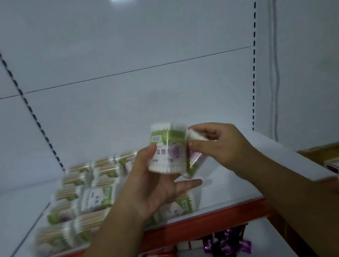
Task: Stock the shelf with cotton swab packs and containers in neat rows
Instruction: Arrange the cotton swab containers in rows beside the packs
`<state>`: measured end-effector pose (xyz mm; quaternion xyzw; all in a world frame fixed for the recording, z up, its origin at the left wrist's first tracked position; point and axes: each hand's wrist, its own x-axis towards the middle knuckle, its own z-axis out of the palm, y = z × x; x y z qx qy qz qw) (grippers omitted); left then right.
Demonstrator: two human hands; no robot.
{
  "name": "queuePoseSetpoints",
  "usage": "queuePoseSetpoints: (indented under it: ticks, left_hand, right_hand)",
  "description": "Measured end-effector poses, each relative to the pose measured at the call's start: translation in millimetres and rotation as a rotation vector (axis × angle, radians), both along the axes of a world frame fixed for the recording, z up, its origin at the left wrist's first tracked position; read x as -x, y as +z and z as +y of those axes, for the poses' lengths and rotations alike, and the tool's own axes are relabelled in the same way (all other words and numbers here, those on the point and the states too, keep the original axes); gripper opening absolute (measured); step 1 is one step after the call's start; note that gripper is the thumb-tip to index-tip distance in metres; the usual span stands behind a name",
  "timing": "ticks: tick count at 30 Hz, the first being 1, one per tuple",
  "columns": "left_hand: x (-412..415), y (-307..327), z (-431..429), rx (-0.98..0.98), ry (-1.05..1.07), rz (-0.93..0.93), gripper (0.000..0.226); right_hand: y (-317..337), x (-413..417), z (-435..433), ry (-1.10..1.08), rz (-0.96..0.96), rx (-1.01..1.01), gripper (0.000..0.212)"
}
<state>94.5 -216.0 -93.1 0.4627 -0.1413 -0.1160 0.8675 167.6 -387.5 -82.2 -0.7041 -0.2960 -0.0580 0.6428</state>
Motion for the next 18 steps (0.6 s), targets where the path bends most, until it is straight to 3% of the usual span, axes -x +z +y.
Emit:
queuePoseSetpoints:
  ticks: [4, 6, 8, 10, 12, 14, 18]
  left_hand:
    - [32.1, -17.5, 14.8, 0.162, 0.185, -0.056, 0.069]
    - [47.8, -23.9, 26.5, 0.227, 0.27, -0.1, 0.061]
    - [61.2, -26.8, 35.7, 0.278, 0.372, -0.123, 0.05]
    - [69.8, -27.7, 40.6, 0.321, 0.455, -0.108, 0.047]
    - [74.4, -29.5, 40.6, 0.354, 0.512, -0.086, 0.048]
    - [76.9, -33.5, 40.3, 0.404, 0.54, -0.054, 0.049]
    - [80.4, -36.9, 53.0, 0.494, 0.526, -0.021, 0.053]
  right_hand:
    - [-6.4, 13.8, 32.2, 0.054, 0.052, 0.062, 0.066]
    - [-22.3, 13.6, 31.9, 0.13, 0.095, 0.192, 0.08]
    - [-44.2, 10.4, 29.2, 0.208, 0.068, 0.498, 0.074]
    - [-65.1, 4.8, 29.9, 0.265, 0.011, 0.684, 0.048]
    - [-76.0, -1.3, 30.2, 0.245, 0.015, 0.646, 0.027]
    - [-80.3, -6.5, 28.0, 0.178, 0.065, 0.528, 0.019]
    - [-74.1, -1.9, 27.0, -0.06, 0.276, 0.065, 0.043]
